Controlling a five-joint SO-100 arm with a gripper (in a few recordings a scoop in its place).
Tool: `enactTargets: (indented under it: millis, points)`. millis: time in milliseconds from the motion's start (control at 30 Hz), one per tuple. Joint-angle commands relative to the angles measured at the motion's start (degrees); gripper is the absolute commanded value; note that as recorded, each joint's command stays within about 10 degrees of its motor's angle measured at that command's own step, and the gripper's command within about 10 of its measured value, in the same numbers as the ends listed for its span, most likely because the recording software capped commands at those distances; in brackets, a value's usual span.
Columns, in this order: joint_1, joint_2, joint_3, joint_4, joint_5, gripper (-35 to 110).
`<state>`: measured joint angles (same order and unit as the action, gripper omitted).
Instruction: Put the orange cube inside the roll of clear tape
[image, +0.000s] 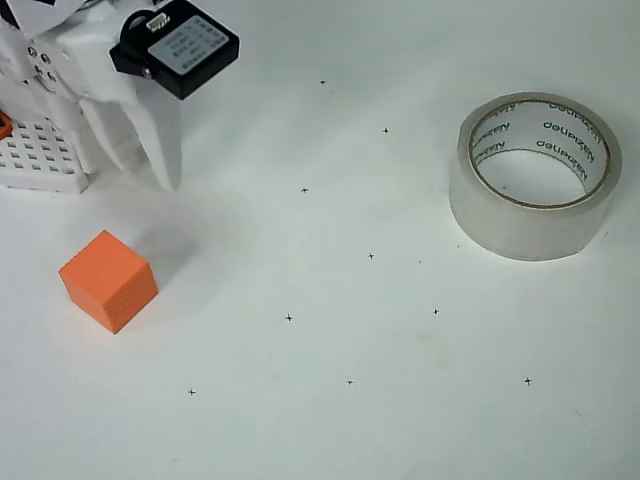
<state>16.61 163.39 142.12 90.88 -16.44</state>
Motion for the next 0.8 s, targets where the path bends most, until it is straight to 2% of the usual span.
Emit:
enactTargets:
  millis: [0,400,767]
  points:
    - [2.72,-5.27,-5.54,1.05,-3.69,27]
    - [5.89,-7.56,-5.62,0.79,-5.10,31]
    - [8.26,-12.30,-3.69,-7.73,-9.32,37]
